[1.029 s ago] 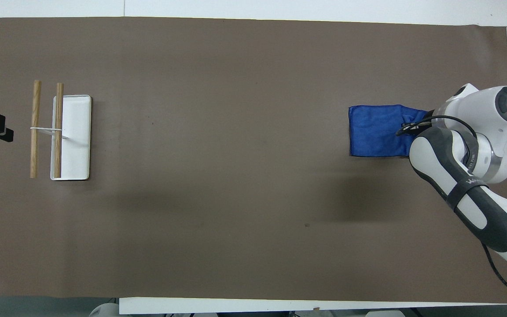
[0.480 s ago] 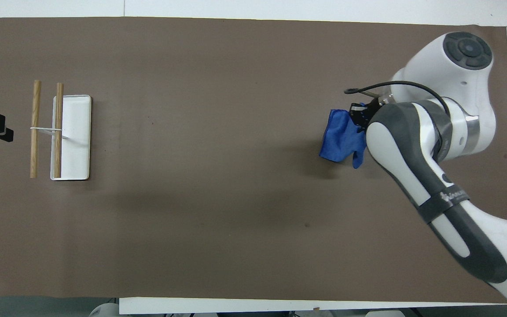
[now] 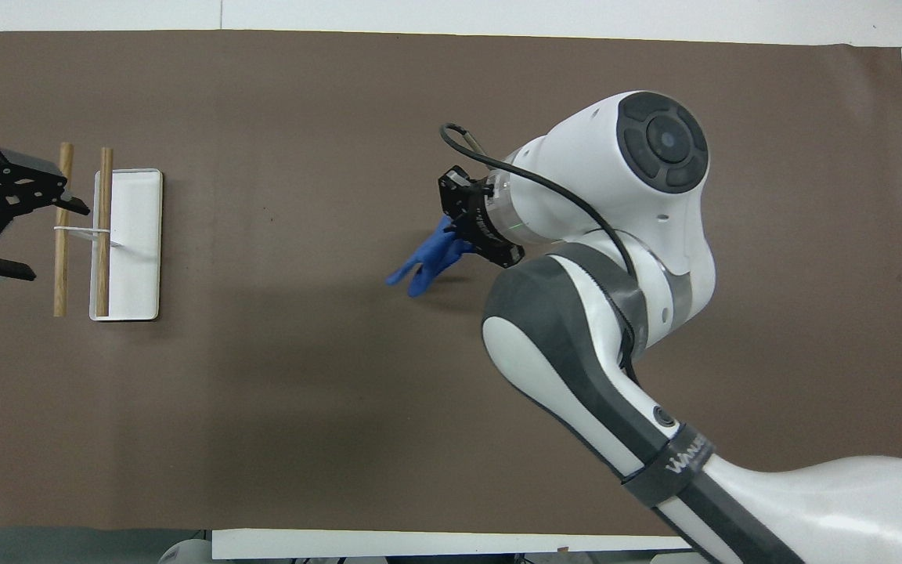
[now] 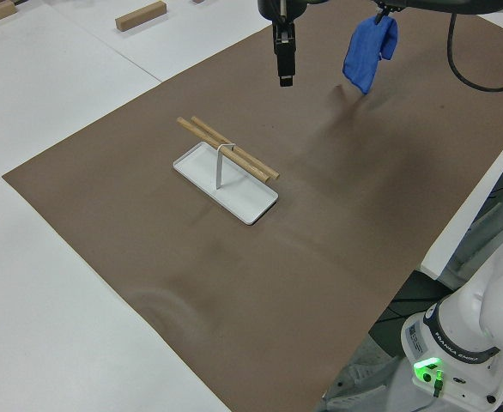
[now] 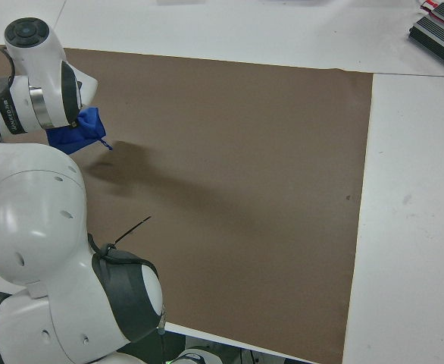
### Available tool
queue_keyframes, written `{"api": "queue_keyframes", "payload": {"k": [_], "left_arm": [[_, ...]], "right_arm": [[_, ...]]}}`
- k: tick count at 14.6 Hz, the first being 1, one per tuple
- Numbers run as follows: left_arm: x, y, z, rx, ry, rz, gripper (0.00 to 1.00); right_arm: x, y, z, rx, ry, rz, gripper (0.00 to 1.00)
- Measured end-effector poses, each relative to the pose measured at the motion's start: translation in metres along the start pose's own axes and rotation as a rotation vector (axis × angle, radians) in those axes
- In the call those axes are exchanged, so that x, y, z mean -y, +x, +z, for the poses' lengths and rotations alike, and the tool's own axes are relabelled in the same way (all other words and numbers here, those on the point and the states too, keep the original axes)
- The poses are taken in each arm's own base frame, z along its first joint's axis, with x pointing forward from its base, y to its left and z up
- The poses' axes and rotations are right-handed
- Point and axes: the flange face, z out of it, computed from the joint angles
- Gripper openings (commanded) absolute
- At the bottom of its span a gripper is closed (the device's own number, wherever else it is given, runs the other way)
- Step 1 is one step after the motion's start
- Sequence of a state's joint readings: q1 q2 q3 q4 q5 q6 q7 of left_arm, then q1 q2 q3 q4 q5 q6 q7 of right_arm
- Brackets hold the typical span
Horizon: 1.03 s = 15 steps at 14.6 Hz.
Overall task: Right arm passes towel to left arm to hang
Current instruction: 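Lift the towel with the right gripper while the left gripper reaches out, then grasp the towel end with the left gripper near the right gripper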
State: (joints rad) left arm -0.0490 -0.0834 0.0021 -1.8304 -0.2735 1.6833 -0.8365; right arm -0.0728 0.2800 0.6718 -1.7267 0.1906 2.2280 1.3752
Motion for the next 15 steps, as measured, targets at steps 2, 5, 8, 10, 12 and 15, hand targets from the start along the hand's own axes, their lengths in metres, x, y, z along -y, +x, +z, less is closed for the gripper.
{"api": "queue_keyframes", "payload": {"k": [2, 5, 8, 10, 12, 15], "left_arm": [[-0.005, -0.007, 0.022, 0.042, -0.058, -0.225, 1.00], [-0.020, -0.031, 0.049, 0.045, -0.116, -0.482, 1.00], [-0.019, -0.042, 0.066, 0.077, -0.121, -0.565, 1.00], [-0.017, -0.044, 0.070, 0.084, -0.112, -0.597, 1.00], [-0.018, -0.047, 0.072, 0.088, -0.107, -0.629, 1.00], [-0.024, -0.059, 0.076, 0.093, -0.097, -0.647, 1.00]], "right_arm": [[0.016, -0.036, 0.008, 0.045, 0.114, 0.111, 0.00], [0.031, -0.084, 0.011, 0.191, 0.260, 0.253, 0.00], [0.039, -0.108, 0.010, 0.278, 0.331, 0.340, 0.00], [0.042, -0.119, 0.010, 0.307, 0.349, 0.374, 0.00], [0.043, -0.120, 0.011, 0.314, 0.350, 0.386, 0.00], [0.044, -0.119, 0.011, 0.319, 0.350, 0.395, 0.00]]}}
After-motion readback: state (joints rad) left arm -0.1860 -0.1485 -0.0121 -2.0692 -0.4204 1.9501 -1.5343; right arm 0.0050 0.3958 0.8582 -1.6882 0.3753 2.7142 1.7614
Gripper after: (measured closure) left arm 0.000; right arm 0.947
